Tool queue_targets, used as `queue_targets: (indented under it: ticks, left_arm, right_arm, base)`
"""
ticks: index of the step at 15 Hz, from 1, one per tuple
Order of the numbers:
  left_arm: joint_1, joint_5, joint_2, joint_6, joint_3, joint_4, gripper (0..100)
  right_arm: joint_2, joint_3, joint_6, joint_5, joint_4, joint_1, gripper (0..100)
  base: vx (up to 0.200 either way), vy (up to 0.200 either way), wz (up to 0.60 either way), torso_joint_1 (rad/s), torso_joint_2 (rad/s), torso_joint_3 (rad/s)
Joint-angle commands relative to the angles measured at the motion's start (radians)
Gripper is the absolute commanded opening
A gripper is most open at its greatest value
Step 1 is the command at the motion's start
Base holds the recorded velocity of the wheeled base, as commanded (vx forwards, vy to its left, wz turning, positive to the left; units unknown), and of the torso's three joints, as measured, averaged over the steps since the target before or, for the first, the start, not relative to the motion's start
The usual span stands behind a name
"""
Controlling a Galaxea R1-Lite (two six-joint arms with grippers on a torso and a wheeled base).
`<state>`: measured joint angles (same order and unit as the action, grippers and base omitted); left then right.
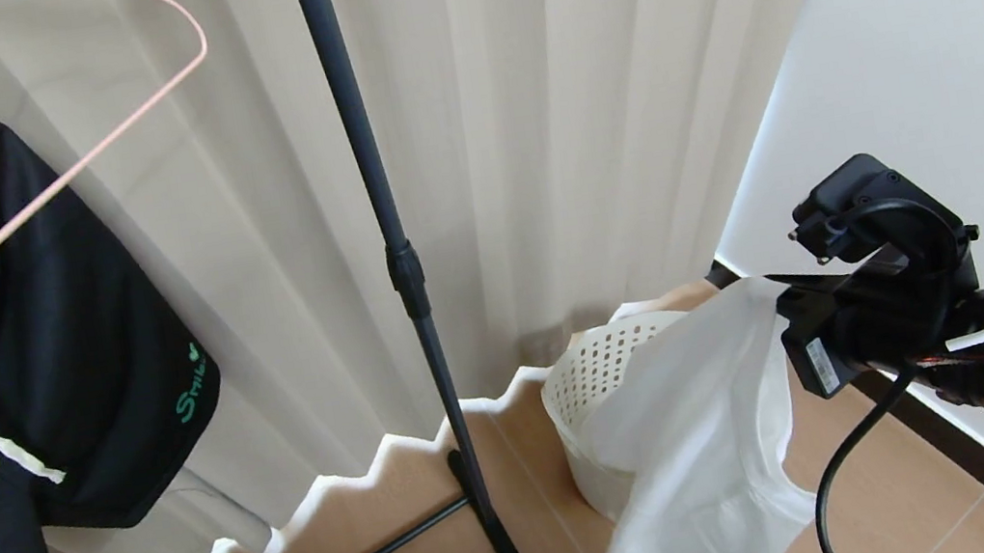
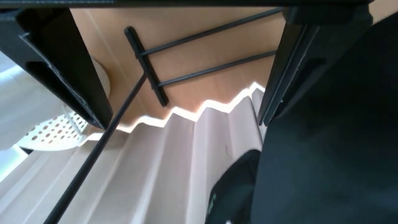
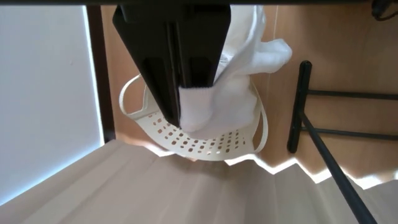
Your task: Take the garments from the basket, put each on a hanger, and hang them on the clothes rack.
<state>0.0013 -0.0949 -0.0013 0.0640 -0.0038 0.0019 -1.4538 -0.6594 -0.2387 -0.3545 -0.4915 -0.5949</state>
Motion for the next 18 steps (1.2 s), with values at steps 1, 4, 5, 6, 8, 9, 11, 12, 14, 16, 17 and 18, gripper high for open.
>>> queue_targets:
  ticks: [1, 4, 5, 6, 8, 9, 11, 12, 14, 16, 17, 18]
  left_arm:
    - [0.0, 0.0, 0.001, 0.0, -0.001, 0.001, 100]
    - [0.0, 0.0, 0.001, 0.0, 0.001, 0.001, 100]
    - [0.0, 0.0, 0.001, 0.0, -0.001, 0.001, 100]
    - [0.0, 0.0, 0.001, -0.001, 0.001, 0.001, 100]
    - [0.0, 0.0, 0.001, 0.0, 0.001, 0.001, 100]
    - [0.0, 0.0, 0.001, 0.0, 0.001, 0.001, 100]
    - [0.0, 0.0, 0.001, 0.0, 0.001, 0.001, 100]
    - [0.0, 0.0, 0.001, 0.0, 0.001, 0.001, 100]
    - [0.0, 0.0, 0.001, 0.0, 0.001, 0.001, 100]
    - [0.0, 0.0, 0.001, 0.0, 0.001, 0.001, 100]
    - [0.0, -0.002, 0.001, 0.0, 0.001, 0.001, 100]
    - [0.0, -0.002, 0.001, 0.0, 0.001, 0.001, 100]
  right_arm:
    - [0.004, -0.002, -0.001, 0.0, -0.001, 0.0, 0]
    - [0.004, 0.0, -0.013, 0.0, 0.001, 0.0, 0]
    - [0.004, 0.0, -0.013, 0.0, -0.001, 0.0, 0]
    - [0.003, -0.002, -0.013, 0.0, -0.001, 0.001, 0]
    - [0.004, 0.001, -0.014, -0.001, -0.001, 0.001, 0]
    - [0.004, 0.004, -0.014, 0.0, -0.001, 0.001, 0]
    - [0.001, 0.004, -0.024, 0.0, -0.001, 0.001, 0]
    - [0.001, 0.004, -0.024, 0.0, -0.001, 0.001, 0]
    - [0.001, 0.004, -0.024, 0.0, -0.001, 0.001, 0]
    - [-0.003, 0.004, -0.024, 0.0, -0.001, 0.003, 0]
    - [-0.002, 0.007, -0.024, 0.0, -0.001, 0.003, 0]
    - [-0.002, 0.004, -0.024, 0.0, -0.001, 0.003, 0]
  base:
    - [0.0, 0.0, 0.0, 0.115, -0.45, -0.149]
    - [0.0, 0.0, 0.0, 0.132, -0.48, -0.144]
    - [0.0, 0.0, 0.0, 0.159, -0.48, -0.139]
    - [0.0, 0.0, 0.0, 0.163, -0.5, -0.139]
    - [0.0, 0.0, 0.0, 0.173, -0.51, -0.173]
    - [0.0, 0.0, 0.0, 0.178, -0.53, -0.246]
    - [0.0, 0.0, 0.0, 0.195, -0.54, -0.31]
    - [0.0, 0.0, 0.0, 0.203, -0.54, -0.33]
    - [0.0, 0.0, 0.0, 0.217, -0.56, -0.229]
    - [0.0, 0.0, 0.0, 0.232, -0.6, -0.185]
    - [0.0, 0.0, 0.0, 0.232, -0.6, -0.227]
    - [0.0, 0.0, 0.0, 0.251, -0.62, -0.286]
